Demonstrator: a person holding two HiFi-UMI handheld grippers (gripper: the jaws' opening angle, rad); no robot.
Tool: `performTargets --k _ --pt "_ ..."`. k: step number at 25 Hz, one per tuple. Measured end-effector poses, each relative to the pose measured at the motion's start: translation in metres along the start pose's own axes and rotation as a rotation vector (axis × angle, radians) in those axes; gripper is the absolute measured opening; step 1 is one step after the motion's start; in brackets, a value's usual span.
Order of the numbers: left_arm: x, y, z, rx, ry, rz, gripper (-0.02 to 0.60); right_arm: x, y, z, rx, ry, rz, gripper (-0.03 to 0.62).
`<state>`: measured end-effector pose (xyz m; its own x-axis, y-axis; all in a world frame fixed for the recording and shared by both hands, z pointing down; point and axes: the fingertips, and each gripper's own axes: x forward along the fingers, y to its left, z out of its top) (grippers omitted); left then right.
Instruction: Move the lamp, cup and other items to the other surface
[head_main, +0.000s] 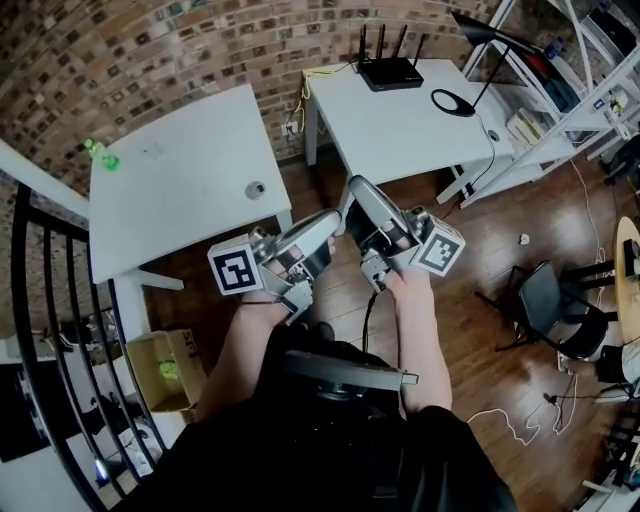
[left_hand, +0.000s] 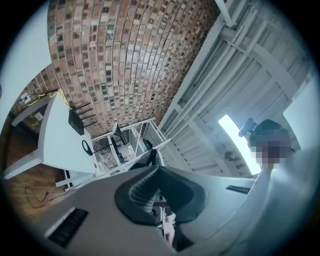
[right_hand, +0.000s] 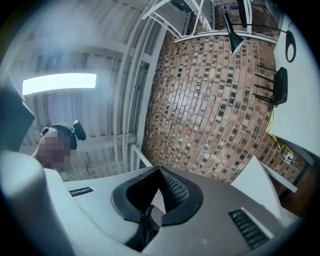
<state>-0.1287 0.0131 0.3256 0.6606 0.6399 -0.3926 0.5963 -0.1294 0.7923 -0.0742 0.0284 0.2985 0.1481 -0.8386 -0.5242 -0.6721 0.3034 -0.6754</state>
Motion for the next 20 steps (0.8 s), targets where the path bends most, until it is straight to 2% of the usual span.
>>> performTargets --k 7,9,11,14,20 --pt "-0.006 -0.011 0.007 0.073 -0.042 0.058 0.003 0.010 0.007 -0.010 0.041 0.058 0.058 0.011" --pt "-0.004 -0.011 0.011 0.068 -0.064 0.069 0.003 0.017 0.008 -0.010 0.069 0.070 0.077 0.011" --pt "-0.016 -0.014 0.004 0.062 -0.089 0.093 0.003 0.017 0.013 -0.025 0.098 0.091 0.086 0.010" --pt "-0.044 -0.024 -0.007 0.094 -0.109 0.111 0.003 0.016 0.026 -0.054 0.098 0.123 0.111 0.010" --pt "-0.071 -0.035 -0.009 0.125 -0.161 0.128 0.003 0.023 0.034 -0.082 0.103 0.180 0.139 0.011"
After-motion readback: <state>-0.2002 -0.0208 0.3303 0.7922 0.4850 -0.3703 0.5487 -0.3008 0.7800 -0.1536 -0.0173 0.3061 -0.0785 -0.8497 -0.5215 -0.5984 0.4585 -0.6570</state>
